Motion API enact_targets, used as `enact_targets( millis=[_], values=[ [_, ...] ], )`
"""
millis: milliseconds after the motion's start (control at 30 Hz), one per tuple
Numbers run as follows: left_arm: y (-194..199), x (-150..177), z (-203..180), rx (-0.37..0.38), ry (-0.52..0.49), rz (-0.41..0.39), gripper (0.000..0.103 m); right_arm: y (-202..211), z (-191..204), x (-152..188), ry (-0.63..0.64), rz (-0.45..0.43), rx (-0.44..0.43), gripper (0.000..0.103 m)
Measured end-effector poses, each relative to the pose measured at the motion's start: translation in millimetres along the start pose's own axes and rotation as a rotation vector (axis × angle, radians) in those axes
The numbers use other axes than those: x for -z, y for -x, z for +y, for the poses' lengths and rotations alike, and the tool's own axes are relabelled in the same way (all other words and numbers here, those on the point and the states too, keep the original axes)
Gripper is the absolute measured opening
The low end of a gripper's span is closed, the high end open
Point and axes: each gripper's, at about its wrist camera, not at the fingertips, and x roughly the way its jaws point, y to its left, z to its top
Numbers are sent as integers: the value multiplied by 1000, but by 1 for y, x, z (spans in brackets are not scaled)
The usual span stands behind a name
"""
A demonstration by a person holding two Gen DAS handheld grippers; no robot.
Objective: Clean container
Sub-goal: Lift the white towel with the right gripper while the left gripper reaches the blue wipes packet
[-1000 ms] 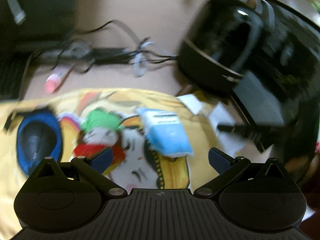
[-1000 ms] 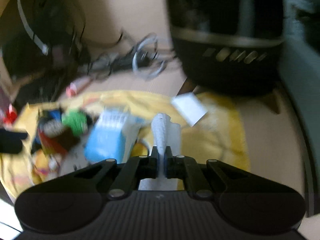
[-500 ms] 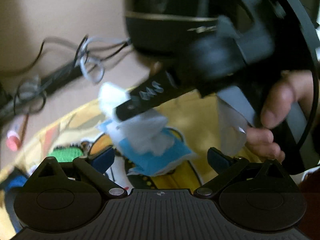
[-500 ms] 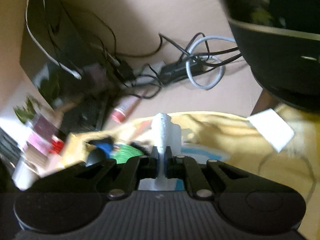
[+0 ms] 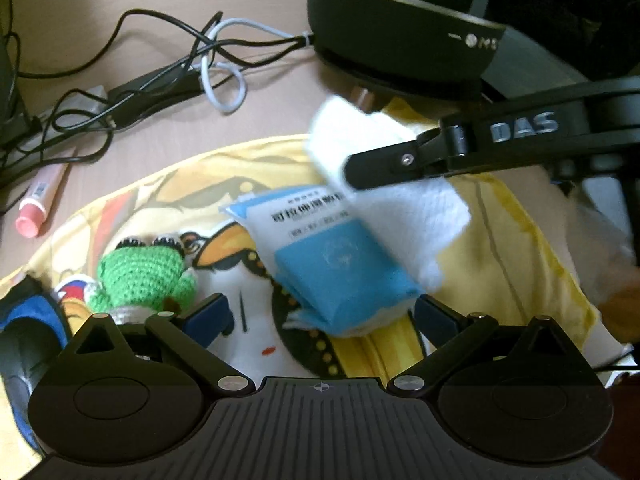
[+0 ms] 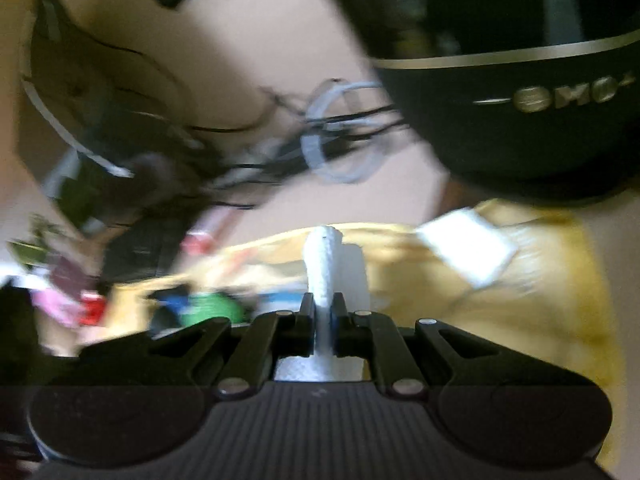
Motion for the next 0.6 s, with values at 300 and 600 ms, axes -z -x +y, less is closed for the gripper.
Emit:
enact_targets(
  millis=[300, 600],
  values=[
    [6, 2, -1, 27, 22, 11, 102, 16, -15, 27, -85, -16, 50, 11],
    [-15, -17, 4, 46, -7, -9, 102, 41, -44, 19, -126, -98, 167, 11]
  ],
)
